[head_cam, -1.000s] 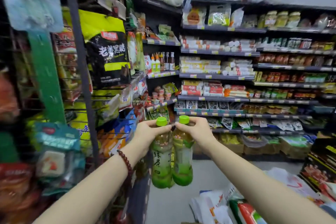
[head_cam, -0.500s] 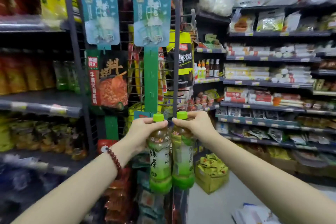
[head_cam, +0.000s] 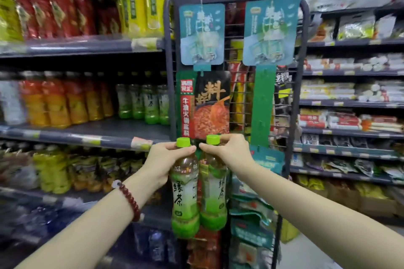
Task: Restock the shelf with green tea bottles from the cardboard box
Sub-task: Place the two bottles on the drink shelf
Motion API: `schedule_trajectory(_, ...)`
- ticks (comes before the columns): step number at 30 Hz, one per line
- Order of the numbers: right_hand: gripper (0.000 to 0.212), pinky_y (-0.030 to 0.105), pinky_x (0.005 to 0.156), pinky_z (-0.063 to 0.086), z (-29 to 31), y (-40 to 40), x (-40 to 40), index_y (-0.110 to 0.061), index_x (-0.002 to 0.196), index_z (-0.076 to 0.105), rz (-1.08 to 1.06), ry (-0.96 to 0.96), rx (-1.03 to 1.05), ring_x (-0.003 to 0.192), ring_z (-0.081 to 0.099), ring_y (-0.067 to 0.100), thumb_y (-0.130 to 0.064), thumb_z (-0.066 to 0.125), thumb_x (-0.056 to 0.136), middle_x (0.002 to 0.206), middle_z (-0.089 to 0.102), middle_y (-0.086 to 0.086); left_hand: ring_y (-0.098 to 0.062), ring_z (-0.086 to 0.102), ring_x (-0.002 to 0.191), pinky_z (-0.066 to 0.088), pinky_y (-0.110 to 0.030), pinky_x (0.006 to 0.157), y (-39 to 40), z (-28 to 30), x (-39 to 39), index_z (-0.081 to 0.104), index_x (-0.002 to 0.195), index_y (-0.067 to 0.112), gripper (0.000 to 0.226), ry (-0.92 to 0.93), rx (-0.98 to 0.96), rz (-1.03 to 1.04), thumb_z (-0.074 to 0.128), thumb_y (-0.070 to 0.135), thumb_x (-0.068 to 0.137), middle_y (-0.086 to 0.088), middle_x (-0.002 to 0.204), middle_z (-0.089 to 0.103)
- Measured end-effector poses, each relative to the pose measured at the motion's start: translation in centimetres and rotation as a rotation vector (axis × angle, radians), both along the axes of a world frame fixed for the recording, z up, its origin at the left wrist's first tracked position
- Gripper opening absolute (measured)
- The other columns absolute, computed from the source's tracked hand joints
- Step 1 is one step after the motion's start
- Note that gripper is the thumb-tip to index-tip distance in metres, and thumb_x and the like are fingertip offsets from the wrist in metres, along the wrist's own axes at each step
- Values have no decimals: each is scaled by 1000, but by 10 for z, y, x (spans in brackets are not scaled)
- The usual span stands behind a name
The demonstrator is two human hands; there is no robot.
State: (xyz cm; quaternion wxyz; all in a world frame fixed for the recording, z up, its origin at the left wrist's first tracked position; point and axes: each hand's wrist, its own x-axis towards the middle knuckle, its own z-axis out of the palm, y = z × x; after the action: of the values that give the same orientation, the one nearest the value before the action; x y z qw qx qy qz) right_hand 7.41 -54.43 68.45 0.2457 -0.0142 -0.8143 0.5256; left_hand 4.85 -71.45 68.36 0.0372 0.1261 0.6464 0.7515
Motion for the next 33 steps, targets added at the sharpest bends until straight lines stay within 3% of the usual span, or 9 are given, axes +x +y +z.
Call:
schedule_trajectory(3, 50, 37, 71, 56, 9, -31, -26, -10, 79, 75, -3, 20, 57, 69, 65, 18, -54, 83, 58, 71, 73, 5, -18, 70, 60, 56, -27, 58, -29, 7, -17, 73, 79, 6, 8, 7, 17, 67, 75, 3, 72, -8, 69, 74)
schedule_trajectory(6, 57, 43, 74, 59, 22, -58, -48, -1, 81, 72, 30, 56, 70, 67, 65, 22, -53, 83, 59, 66, 70, 8, -19, 69, 61, 59, -27, 59, -53, 22, -34, 74, 79, 4, 10, 48, 25, 142, 77, 3, 70, -9, 69, 74)
schedule_trajectory(10, 42, 48, 73, 59, 40, -93, -75, -11, 68, 72, 85, 104, 79, 73, 72, 26, -51, 82, 59, 70, 74, 9, -14, 69, 53, 56, -24, 49, -86, 52, -56, 72, 74, 6, 7, 112, 33, 210, 77, 2, 71, -6, 62, 73)
schedule_trajectory(13, 59, 52, 70, 58, 59, -119, -95, -1, 67, 67, 87, 134, 63, 71, 71, 34, -57, 79, 54, 71, 72, 19, -18, 70, 55, 58, -28, 52, -111, 73, -78, 71, 75, 5, 8, 149, 4, 194, 78, 4, 70, -8, 62, 73)
schedule_trajectory(18, 39, 41, 69, 60, 102, -161, -117, -18, 50, 61, 6, 221, 103, 66, 70, 20, -47, 82, 65, 62, 71, 1, -18, 70, 53, 57, -28, 52, -148, 113, -129, 70, 74, 6, 12, 219, 26, 125, 79, 5, 65, -6, 59, 73)
schedule_trajectory(22, 44, 39, 66, 59, 136, -186, -132, -11, 54, 62, -158, 293, 92, 64, 68, 20, -49, 81, 65, 61, 69, 2, -18, 70, 52, 56, -27, 49, -165, 153, -160, 69, 73, 6, 10, 272, 22, -5, 79, 5, 68, -6, 58, 72)
schedule_trajectory(25, 47, 33, 59, 47, 154, -197, -140, -15, 48, 51, -275, 314, 94, 56, 58, 19, -47, 81, 67, 53, 59, 0, -22, 71, 59, 58, -34, 60, -169, 173, -180, 72, 72, 7, 12, 306, 23, -56, 82, 8, 65, -9, 64, 73)
schedule_trajectory(29, 39, 38, 66, 54, 158, -200, -147, -16, 56, 63, -419, 329, 99, 63, 64, 18, -50, 79, 68, 59, 66, 0, -30, 72, 78, 58, -46, 81, -161, 178, -199, 75, 75, 8, 16, 352, 27, -111, 85, 10, 62, -16, 81, 75)
schedule_trajectory(33, 36, 45, 71, 59, 139, -196, -156, -17, 68, 72, -485, 308, 88, 69, 71, 17, -52, 77, 65, 66, 74, -1, -30, 73, 81, 57, -49, 82, -148, 156, -212, 76, 72, 11, 20, 313, 32, -127, 88, 16, 57, -14, 81, 76)
